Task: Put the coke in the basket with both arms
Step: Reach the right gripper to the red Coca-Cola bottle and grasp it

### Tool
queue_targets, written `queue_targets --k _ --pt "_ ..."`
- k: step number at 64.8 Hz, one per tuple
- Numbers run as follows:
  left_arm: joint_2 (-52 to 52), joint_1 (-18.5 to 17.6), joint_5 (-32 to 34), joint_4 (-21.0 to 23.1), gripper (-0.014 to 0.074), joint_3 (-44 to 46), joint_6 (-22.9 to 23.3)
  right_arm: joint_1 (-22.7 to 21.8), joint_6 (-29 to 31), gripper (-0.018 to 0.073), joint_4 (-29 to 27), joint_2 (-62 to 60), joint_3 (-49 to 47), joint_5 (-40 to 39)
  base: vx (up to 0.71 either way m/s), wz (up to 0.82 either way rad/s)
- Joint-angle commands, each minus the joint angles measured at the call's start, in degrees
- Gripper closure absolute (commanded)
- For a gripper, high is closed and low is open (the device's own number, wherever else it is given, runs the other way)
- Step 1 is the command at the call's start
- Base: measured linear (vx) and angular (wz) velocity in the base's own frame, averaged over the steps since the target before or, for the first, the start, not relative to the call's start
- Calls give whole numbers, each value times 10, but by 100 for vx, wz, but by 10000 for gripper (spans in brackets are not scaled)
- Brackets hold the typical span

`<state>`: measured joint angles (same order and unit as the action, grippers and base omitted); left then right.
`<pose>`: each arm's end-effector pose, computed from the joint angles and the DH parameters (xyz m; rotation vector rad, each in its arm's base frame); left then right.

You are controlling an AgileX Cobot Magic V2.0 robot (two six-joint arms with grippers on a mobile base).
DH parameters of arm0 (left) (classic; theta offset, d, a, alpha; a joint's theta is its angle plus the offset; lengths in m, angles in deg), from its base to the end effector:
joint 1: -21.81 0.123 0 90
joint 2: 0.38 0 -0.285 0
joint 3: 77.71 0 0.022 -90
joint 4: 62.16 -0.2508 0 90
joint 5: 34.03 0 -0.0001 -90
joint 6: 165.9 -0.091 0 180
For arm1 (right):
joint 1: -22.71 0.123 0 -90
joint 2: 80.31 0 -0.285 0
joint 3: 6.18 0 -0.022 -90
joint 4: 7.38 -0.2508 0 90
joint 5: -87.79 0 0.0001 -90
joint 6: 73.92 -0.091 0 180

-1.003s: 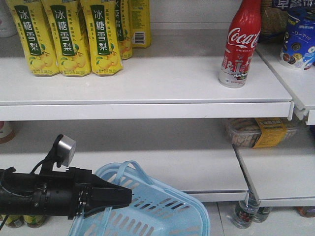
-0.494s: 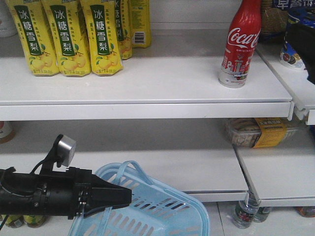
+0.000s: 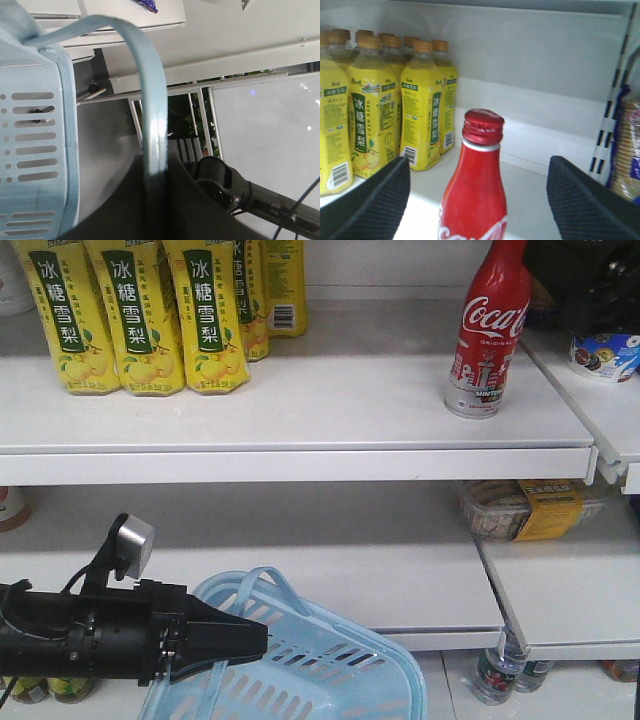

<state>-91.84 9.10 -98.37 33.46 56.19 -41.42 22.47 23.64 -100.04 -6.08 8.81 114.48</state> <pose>0.2017 -0.1292 0.2141 0.0118 2.3486 -1.7763 0.2544 0.0399 0.4257 -0.4254 1.4851 0.2896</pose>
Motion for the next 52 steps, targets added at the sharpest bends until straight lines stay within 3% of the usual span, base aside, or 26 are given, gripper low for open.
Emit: queue_targets --k 1,37,44,52 --pt "20 -4 -47 66 603 14 -3 -2 8 17 -26 12 -39 28 0 0" --pt "20 -4 -47 66 603 14 -3 -2 2 32 -53 118 -112 40 0 0" --pt "20 -4 -47 66 603 14 -3 -2 -2 102 -52 126 -119 50 0 0" --pt "20 -4 -47 66 603 14 -3 -2 -14 284 -53 126 -123 98 0 0"
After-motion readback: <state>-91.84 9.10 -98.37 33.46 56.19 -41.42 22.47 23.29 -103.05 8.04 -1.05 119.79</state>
